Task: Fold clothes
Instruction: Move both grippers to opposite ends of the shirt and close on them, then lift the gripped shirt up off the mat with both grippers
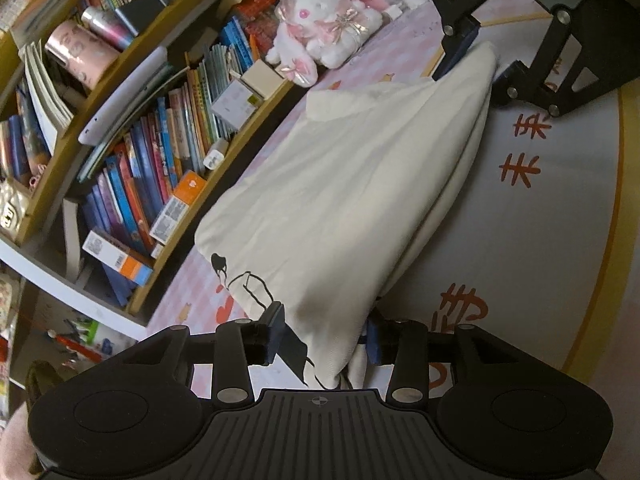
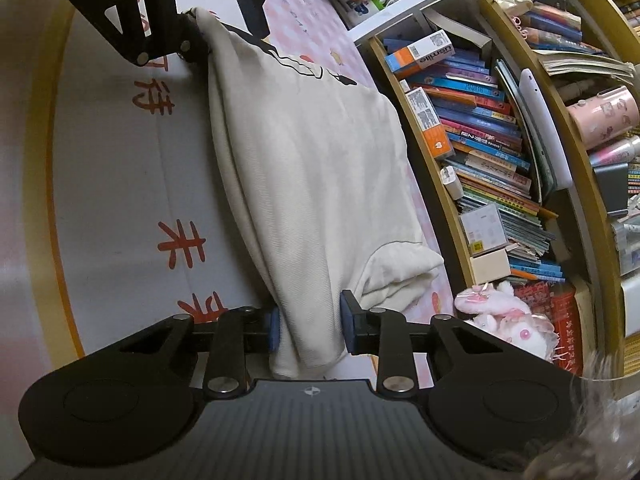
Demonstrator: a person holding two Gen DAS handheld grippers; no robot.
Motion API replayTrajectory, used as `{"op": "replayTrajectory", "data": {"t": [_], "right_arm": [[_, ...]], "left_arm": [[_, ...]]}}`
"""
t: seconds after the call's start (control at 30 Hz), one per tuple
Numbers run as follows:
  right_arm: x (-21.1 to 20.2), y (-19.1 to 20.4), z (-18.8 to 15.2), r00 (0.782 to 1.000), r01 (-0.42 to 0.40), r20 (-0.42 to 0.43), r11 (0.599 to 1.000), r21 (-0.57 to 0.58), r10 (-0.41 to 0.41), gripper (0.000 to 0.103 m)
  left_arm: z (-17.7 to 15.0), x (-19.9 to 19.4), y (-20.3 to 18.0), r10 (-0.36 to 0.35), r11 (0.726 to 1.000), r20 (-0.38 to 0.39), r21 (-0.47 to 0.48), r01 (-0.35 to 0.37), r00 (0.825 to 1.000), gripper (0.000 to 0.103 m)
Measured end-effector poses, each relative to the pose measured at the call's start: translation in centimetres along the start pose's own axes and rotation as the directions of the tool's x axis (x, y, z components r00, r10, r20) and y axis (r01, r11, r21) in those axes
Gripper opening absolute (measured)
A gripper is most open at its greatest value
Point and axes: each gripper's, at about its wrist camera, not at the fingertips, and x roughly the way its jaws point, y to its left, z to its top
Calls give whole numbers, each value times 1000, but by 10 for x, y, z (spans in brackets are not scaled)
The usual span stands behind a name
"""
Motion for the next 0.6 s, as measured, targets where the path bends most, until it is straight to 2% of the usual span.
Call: {"op": "replayTrajectory", "data": {"t": [0.3,0.47,0.5,0.6], "right_arm": [[-1,0,-2,1000,-7,7,1000,8,6,26],[-1,-3,-2,1000,-26,9,999,31,25,23],[-1,-4,-2,1000,-29,9,999,36,29,23],[-2,-4,-2,999,-33,8,999,42,33,22]], "left_arm": [[-1,-1,-7,12,999,12,46,-13,1000,39],[-2,-1,-7,-23,999,12,42,23,1000,26],[-2,-1,-7,-36,999,10,38,36,999,20],[-2,-1,-6,-60,998,1,19,60,998,16]]}}
